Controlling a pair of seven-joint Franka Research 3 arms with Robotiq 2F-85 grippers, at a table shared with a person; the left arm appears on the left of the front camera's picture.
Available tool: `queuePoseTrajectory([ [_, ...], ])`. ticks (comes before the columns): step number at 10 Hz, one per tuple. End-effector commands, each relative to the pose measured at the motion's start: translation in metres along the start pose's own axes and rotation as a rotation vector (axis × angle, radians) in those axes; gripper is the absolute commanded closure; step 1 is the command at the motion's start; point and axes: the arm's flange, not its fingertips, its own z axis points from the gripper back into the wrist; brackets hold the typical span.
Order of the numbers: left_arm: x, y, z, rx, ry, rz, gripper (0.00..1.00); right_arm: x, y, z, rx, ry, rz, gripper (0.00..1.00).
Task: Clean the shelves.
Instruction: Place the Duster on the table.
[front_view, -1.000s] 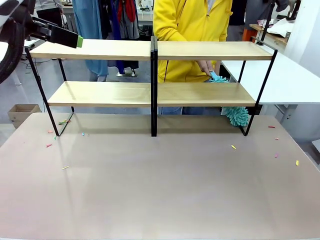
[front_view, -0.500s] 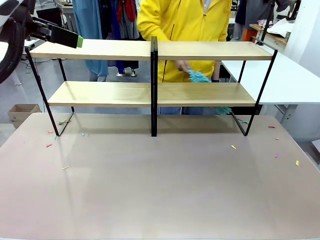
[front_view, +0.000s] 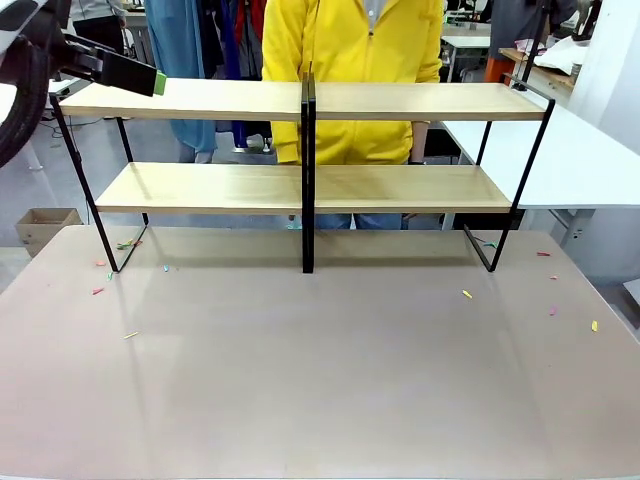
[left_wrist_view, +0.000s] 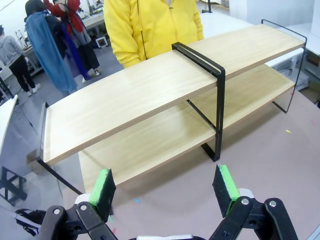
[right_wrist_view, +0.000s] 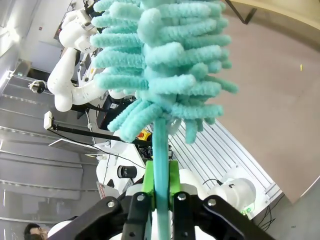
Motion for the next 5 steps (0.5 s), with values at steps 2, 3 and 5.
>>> queuePoseTrajectory([
  [2, -0.0014, 0.0004, 0.0002, 0.005, -0.001, 0.001, 0.0, -0.0018, 0.0016, 0.0009, 0.008, 0.003, -0.005, 0.88],
  [3, -0.0014, 0.0004, 0.0002, 0.005, -0.001, 0.001, 0.0, -0.0018, 0.0016, 0.0009, 0.008, 0.003, -0.005, 0.88],
  [5, -0.0014, 0.0004, 0.0002, 0.005, -0.001, 0.001, 0.0, -0.0018, 0.0016, 0.0009, 0.008, 0.003, -0.005, 0.88],
])
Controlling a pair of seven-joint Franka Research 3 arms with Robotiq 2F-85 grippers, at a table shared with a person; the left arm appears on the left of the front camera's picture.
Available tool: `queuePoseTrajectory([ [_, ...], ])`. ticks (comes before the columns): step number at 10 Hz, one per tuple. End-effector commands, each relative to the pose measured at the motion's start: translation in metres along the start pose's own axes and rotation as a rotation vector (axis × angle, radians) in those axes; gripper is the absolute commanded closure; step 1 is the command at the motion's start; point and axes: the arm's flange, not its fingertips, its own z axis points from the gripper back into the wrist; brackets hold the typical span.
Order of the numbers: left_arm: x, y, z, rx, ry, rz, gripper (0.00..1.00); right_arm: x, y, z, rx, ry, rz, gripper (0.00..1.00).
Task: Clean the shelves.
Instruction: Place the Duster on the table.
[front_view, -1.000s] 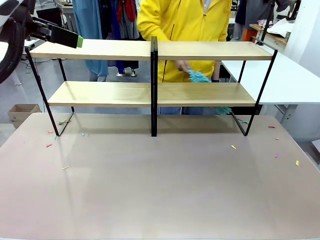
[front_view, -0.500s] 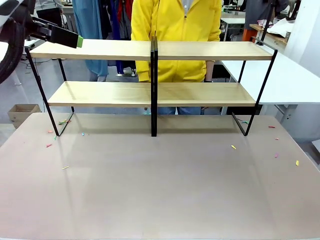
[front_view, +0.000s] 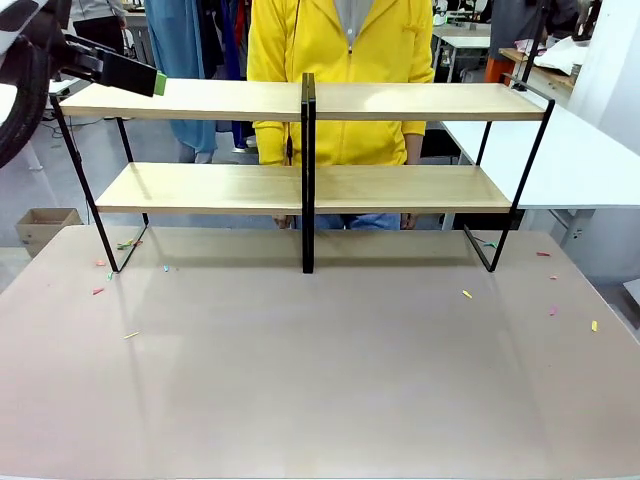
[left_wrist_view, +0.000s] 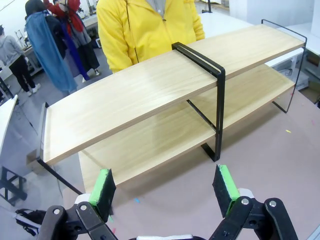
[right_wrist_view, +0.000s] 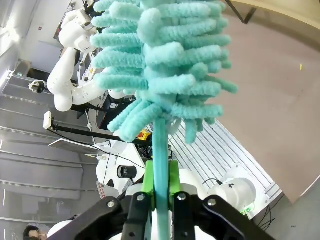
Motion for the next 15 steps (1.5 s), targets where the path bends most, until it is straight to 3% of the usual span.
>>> queuePoseTrajectory([
  [1, -0.001, 0.0, 0.0, 0.005, -0.001, 0.001, 0.0, -0.002, 0.002, 0.001, 0.009, 0.002, -0.004, 0.88],
  [4, 0.0, 0.0, 0.0, 0.0, 0.0, 0.0, 0.0, 0.0, 0.0, 0.0, 0.0, 0.0, 0.0, 0.88],
  [6, -0.031, 0.022, -0.002, -0.298, 0.175, 0.141, 0.0, 0.014, -0.022, -0.08, 0.167, 0.449, 0.069, 0.88],
  [7, -0.057, 0.043, -0.008, -0.358, 0.292, 0.235, 0.0, 0.014, -0.037, -0.118, 0.209, 0.533, 0.058, 0.88],
  [8, -0.093, 0.062, -0.012, -0.403, 0.384, 0.339, 0.0, 0.017, -0.06, -0.163, 0.142, 0.562, 0.01, 0.88],
  [10, -0.142, 0.1, -0.016, -0.639, 0.409, 0.579, 0.0, 0.021, -0.09, -0.235, 0.131, 0.582, -0.019, 0.88],
  [11, -0.171, 0.126, -0.019, -0.72, 0.417, 0.731, 0.0, 0.017, -0.093, -0.252, 0.125, 0.623, -0.033, 0.88],
  [12, -0.212, 0.151, -0.022, -0.75, 0.427, 0.91, 0.0, 0.018, -0.091, -0.214, 0.043, 0.5, -0.058, 0.88],
  [13, -0.245, 0.169, -0.017, -0.746, 0.407, 1.038, 0.0, 0.023, -0.097, -0.25, 0.169, 0.626, -0.059, 0.88],
  [15, -0.283, 0.192, -0.008, -0.799, 0.314, 1.174, 0.0, 0.023, -0.102, -0.247, 0.112, 0.592, -0.089, 0.88],
])
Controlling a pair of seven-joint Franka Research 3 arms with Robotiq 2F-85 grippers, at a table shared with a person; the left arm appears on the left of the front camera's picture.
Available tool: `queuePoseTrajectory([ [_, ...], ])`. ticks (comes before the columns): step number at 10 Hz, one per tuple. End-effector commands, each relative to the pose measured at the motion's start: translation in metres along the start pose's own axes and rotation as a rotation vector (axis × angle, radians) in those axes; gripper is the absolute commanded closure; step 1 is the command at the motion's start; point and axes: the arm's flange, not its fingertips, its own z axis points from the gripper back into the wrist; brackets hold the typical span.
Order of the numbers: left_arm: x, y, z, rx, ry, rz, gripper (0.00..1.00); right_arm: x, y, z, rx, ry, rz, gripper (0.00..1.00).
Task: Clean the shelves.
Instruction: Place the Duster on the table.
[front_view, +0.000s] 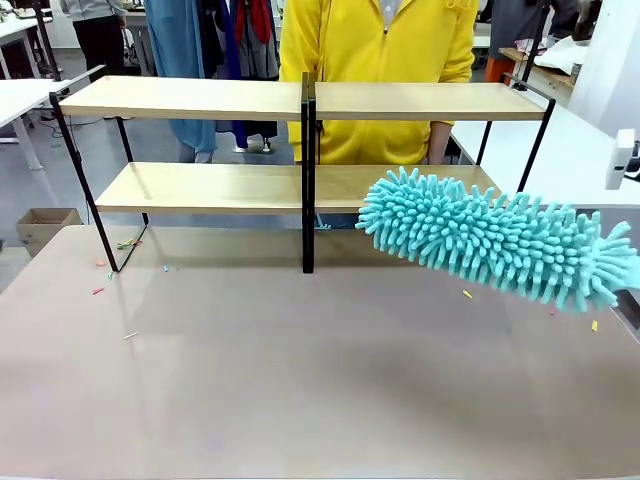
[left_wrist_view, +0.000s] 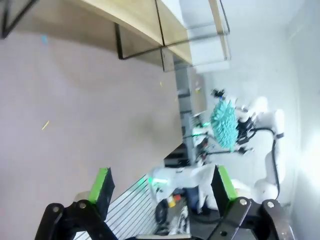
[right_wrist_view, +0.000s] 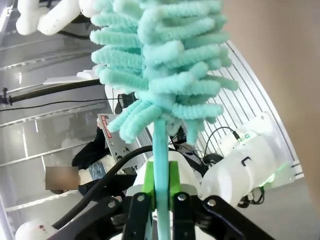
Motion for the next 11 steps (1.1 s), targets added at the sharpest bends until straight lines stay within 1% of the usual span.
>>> queuePoseTrajectory([
  [1, -0.04, 0.02, -0.032, -0.111, -0.063, -0.032, 0.0, 0.027, -0.023, -0.008, -0.005, 0.124, 0.047, 0.88],
  [2, -0.034, 0.015, -0.044, -0.123, -0.079, -0.087, 0.0, 0.057, -0.049, -0.025, 0.019, 0.192, 0.067, 0.88],
  [3, -0.003, 0.019, 0.01, -0.047, -0.047, 0.024, 0.0, 0.076, -0.07, -0.036, 0.044, 0.229, 0.078, 0.88],
  [4, -0.003, 0.019, 0.01, -0.047, -0.047, 0.024, 0.0, 0.088, -0.093, -0.046, 0.07, 0.241, 0.068, 0.88],
  [6, -0.003, 0.019, 0.01, -0.047, -0.047, 0.024, 0.0, 0.102, -0.132, -0.062, 0.076, 0.224, 0.033, 0.88],
  [7, -0.003, 0.019, 0.01, -0.047, -0.047, 0.024, 0.0, 0.105, -0.145, -0.063, 0.086, 0.214, 0.019, 0.88],
  [8, -0.003, 0.019, 0.01, -0.047, -0.047, 0.024, 0.0, 0.106, -0.154, -0.06, 0.056, 0.209, -0.019, 0.88],
  [9, -0.003, 0.019, 0.01, -0.047, -0.047, 0.024, 0.0, 0.107, -0.159, -0.058, 0.061, 0.209, -0.021, 0.88],
  [10, -0.003, 0.019, 0.01, -0.047, -0.047, 0.024, 0.0, 0.108, -0.164, -0.054, 0.04, 0.217, -0.035, 0.88],
  [11, -0.003, 0.019, 0.01, -0.047, -0.047, 0.024, 0.0, 0.108, -0.168, -0.049, 0.02, 0.223, -0.059, 0.4],
])
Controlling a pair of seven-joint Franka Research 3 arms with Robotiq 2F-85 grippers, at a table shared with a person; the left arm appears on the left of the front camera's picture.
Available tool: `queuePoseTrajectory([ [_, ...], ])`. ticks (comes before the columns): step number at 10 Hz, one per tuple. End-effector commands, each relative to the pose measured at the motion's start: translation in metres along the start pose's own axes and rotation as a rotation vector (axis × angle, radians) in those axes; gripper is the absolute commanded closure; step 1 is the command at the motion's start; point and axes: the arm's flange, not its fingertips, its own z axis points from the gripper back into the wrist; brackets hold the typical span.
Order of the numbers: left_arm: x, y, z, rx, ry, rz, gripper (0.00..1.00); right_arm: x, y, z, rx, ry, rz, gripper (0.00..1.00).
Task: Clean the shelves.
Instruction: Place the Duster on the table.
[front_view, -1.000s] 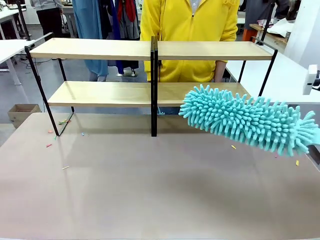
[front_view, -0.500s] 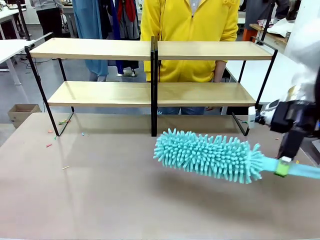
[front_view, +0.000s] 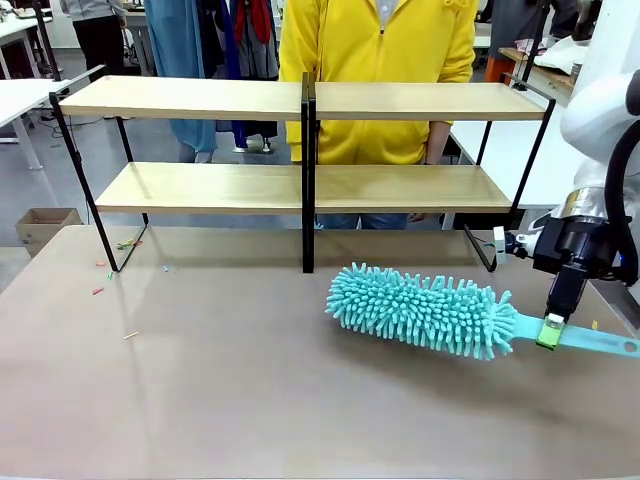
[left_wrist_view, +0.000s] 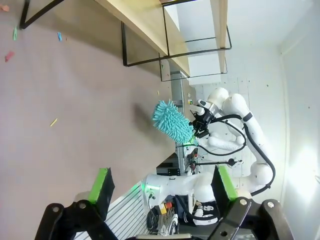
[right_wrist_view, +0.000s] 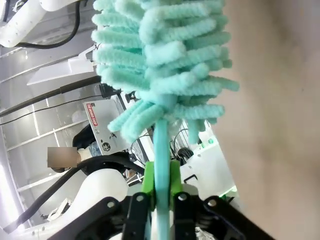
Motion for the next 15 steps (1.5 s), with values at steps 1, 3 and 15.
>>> queuePoseTrajectory([
  [1, 0.002, 0.0, -0.001, -0.029, -0.01, -0.019, 0.0, -0.004, -0.005, 0.016, -0.024, 0.003, -0.04, 0.3],
  [3, 0.002, 0.0, -0.001, -0.029, -0.01, -0.019, 0.0, -0.034, -0.018, 0.056, 0.128, -0.137, -0.055, 0.0],
  [15, 0.002, 0.0, -0.001, -0.029, -0.01, -0.019, 0.0, -0.14, 0.101, 0.073, 0.414, -0.67, 0.009, 0.0],
])
